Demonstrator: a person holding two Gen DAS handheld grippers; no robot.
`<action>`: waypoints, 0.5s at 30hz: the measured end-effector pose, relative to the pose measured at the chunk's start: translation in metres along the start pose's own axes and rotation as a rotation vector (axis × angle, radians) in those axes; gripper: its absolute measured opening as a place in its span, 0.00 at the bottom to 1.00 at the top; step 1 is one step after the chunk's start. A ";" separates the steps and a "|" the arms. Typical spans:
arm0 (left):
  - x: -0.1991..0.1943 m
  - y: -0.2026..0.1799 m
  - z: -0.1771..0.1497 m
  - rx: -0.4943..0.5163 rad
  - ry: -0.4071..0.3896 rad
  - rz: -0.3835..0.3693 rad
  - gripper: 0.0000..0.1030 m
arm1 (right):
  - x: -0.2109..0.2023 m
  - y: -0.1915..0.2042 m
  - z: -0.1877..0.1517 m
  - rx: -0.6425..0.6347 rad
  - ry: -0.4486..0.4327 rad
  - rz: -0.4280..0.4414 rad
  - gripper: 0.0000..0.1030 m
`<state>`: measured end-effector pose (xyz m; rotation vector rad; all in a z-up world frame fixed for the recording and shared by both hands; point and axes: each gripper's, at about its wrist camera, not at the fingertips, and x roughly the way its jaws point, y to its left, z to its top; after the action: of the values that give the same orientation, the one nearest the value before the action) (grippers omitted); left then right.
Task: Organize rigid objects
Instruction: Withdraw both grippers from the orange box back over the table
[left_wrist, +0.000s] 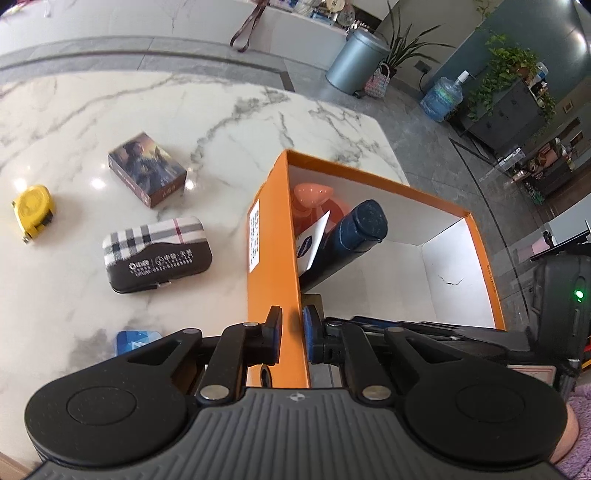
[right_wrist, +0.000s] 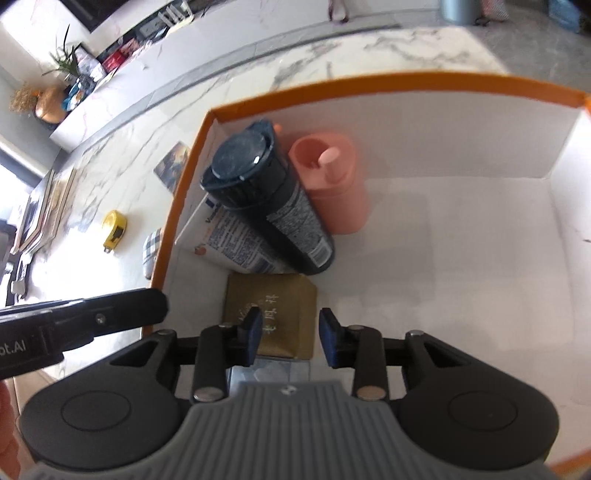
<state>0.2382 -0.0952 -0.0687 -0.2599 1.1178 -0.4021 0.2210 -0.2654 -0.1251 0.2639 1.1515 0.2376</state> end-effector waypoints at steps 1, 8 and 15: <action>-0.005 0.000 -0.001 0.005 -0.008 0.006 0.12 | -0.006 0.000 -0.004 0.001 -0.022 -0.008 0.35; -0.048 0.015 -0.016 0.038 -0.090 0.039 0.12 | -0.043 0.026 -0.023 -0.089 -0.197 -0.010 0.35; -0.085 0.061 -0.037 0.011 -0.142 0.101 0.12 | -0.059 0.079 -0.026 -0.206 -0.268 0.139 0.35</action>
<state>0.1838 -0.0033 -0.0394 -0.2180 0.9846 -0.2953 0.1706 -0.2077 -0.0583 0.1867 0.8374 0.4283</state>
